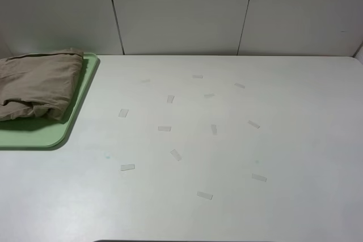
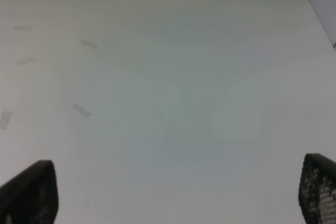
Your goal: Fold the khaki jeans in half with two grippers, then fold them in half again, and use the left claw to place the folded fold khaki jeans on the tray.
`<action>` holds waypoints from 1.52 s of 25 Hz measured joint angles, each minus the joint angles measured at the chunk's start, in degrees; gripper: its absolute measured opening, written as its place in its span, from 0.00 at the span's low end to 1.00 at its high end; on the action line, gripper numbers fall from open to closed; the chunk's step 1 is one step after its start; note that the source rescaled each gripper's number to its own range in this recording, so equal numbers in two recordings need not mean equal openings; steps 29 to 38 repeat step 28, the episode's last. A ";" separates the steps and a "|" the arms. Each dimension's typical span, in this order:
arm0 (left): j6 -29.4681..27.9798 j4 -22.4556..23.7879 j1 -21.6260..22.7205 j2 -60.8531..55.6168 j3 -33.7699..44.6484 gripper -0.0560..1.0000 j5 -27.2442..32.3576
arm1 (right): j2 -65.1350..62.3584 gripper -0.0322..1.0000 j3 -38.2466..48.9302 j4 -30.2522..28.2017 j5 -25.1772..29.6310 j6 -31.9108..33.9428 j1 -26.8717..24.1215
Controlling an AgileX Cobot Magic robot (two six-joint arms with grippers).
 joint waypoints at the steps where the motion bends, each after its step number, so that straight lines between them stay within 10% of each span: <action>1: 0.00 -0.07 0.00 -0.05 0.00 1.00 0.00 | 0.00 0.99 0.00 0.00 0.00 0.00 0.00; 38: 0.10 -0.15 0.00 -0.24 0.00 1.00 0.00 | 0.00 0.99 0.00 0.00 0.00 0.00 0.00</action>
